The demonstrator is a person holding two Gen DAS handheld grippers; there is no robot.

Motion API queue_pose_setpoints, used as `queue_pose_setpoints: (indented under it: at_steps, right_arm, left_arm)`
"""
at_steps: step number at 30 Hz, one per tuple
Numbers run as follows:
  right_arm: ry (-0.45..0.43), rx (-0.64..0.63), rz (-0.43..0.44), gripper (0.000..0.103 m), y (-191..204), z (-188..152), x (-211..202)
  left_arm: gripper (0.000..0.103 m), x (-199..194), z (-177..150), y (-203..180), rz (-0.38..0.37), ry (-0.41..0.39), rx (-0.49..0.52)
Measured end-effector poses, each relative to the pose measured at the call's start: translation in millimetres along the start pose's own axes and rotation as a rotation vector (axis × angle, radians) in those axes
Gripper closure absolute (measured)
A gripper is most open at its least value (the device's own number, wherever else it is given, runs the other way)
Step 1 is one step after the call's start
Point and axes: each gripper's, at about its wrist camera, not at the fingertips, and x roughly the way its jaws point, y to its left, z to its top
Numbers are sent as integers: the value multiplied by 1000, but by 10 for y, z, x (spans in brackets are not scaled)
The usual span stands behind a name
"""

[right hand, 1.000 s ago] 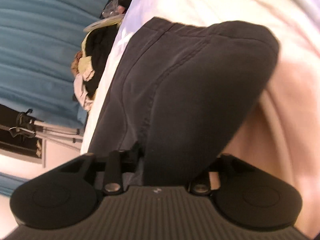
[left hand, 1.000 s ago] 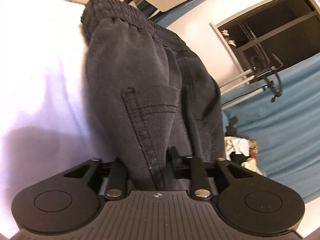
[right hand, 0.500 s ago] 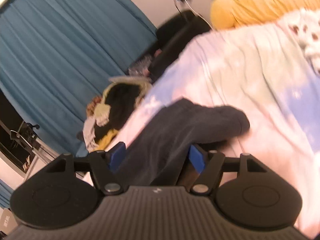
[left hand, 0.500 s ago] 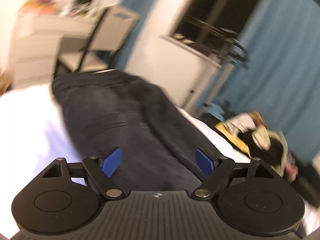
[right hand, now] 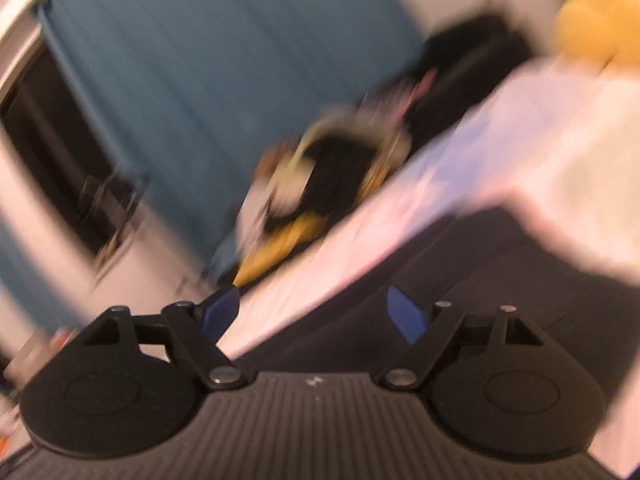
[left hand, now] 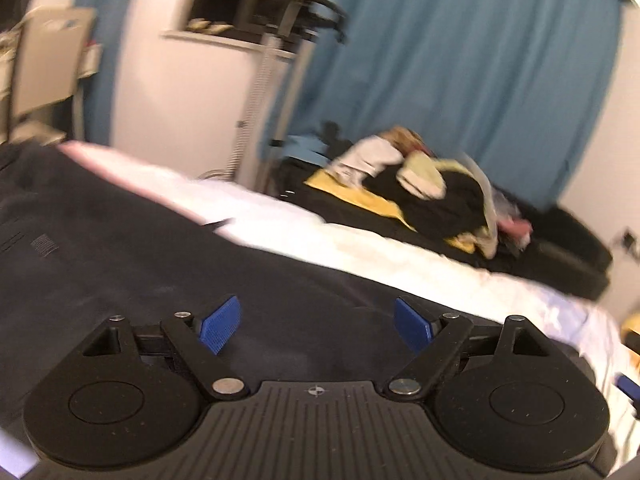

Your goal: Fold clothes

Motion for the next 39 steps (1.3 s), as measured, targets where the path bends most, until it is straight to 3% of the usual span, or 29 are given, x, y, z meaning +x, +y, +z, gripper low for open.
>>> queue_pose_setpoints:
  at_steps: [2,4,6,8,10,15,18,20,22,23,24,25,27,29,33,37,39]
  right_arm:
    - [91,12,-10,21,-24,-12,293]
    - [123,-81,24,21,27,31,518]
    - [131,-192,61,21,81,149,643]
    - [143,-299,103,21,131,266,768]
    - [224,-339,223,20,112,357,900]
    - [422,-648,373,18,221,499,1234]
    - [498,-861,493,17,286,482,1281]
    - [614,-947,506,17,314,430,1376]
    - [677,-1066,457,20,316,353,1487]
    - [704,-1091,445,31,302,332,1533]
    - [729,-1112,436,52,288,314,1572]
    - [731,-1117,446,60,286,318,1556]
    - [684,-1135,470,98,297,357,1465]
    - [595,-1155,494,99,321,424,1333]
    - [430,-1083,462,99,424,690,1327]
    - [457,-1038,371,93,465,669,1706]
    - [478,-1022,324,77,389,572,1845]
  left_arm:
    - [16,254,35,-250,-31,6,155]
    - [16,453,31,-506,-109,-8,380]
    - [16,638,-6,-754,-136,-10,621]
    - [16,816,-29,-878,-182,49,725]
    - [16,946,-66,-948,-258,98,780]
    - [17,1241,-193,-1119,-373,223,959]
    - [17,1434,-261,-1136,-435,337,1022]
    - [24,1550,-306,-1152,-446,391,1020]
    - [54,1623,-327,-1153,-466,431,1000]
    - [82,1621,-317,-1143,-463,429,996]
    - [98,1597,-302,-1130,-455,394,1020]
    - [99,1572,-280,-1118,-450,358,1039]
    - [100,1497,-134,-1095,-461,292,1014]
    - [100,1410,24,-1052,-460,232,979]
    - [99,1449,287,-1062,-407,161,926]
    - [99,1857,260,-1141,-331,191,869]
    - [96,2022,120,-1153,-297,218,891]
